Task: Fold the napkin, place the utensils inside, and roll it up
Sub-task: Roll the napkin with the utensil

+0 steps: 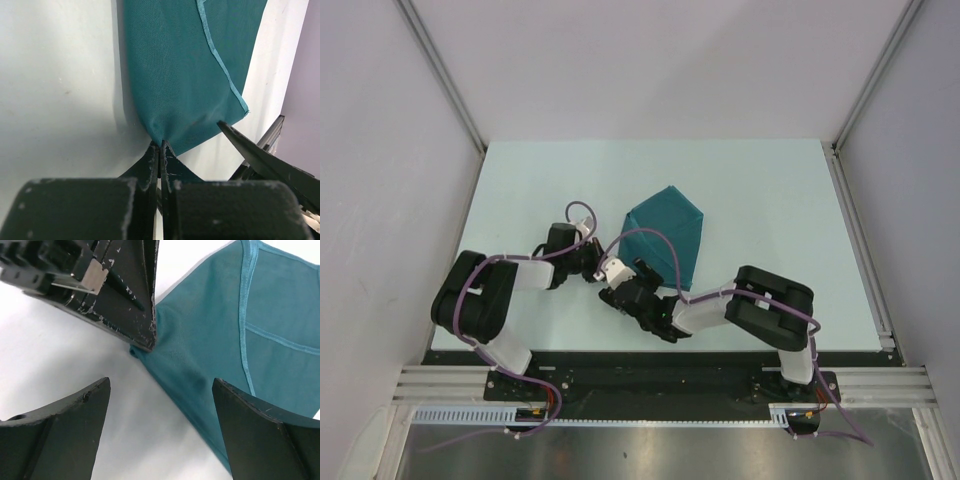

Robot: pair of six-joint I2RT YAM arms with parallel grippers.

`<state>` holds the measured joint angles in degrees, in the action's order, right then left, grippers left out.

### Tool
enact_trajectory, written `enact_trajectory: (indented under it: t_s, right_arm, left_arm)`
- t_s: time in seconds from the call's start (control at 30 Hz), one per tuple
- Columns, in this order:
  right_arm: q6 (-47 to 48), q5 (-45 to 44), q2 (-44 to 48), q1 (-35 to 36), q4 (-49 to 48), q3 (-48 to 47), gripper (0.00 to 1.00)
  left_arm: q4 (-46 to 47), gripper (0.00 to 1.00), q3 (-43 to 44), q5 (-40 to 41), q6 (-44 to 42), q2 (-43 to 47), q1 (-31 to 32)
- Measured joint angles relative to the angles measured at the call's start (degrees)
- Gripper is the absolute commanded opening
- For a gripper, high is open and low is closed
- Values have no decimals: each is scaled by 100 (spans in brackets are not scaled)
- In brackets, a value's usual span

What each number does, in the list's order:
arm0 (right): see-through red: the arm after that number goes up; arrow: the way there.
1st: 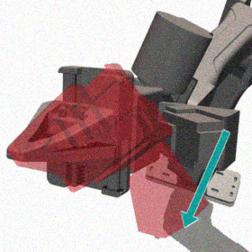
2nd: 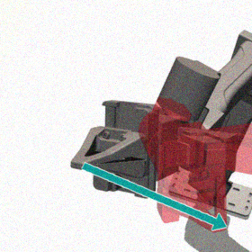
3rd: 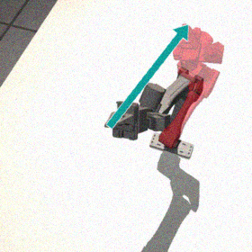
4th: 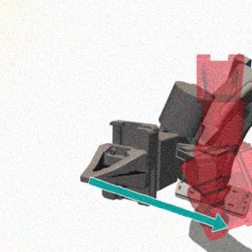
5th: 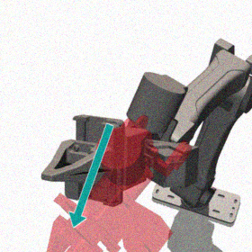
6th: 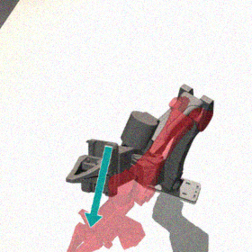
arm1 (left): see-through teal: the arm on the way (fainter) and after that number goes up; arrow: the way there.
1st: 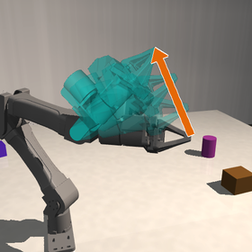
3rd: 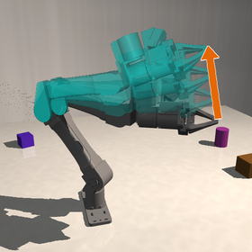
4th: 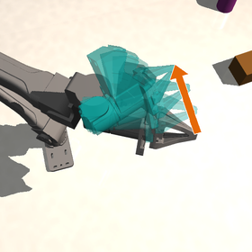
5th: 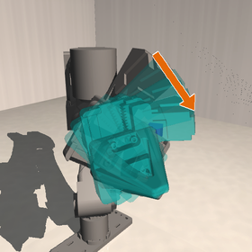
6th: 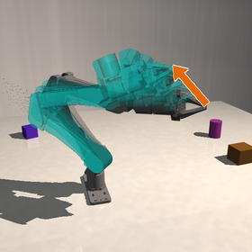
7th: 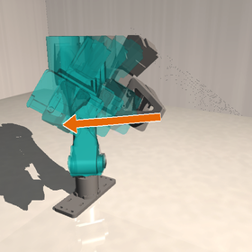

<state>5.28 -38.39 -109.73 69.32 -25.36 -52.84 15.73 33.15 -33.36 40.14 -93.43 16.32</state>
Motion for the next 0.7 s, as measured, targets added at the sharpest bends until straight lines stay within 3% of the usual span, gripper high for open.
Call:
enact_trajectory:
  t_s: [0.43,0.7]
  right_arm:
    - [254,-1108,-584,-24,-328,-350,85]
    - [221,-1353,-588,-234,-258,-339,80]
  left_arm:
    - [0,0,0,-52,42,0,-101]
    - [2,0,0,-138,44,24,-203]
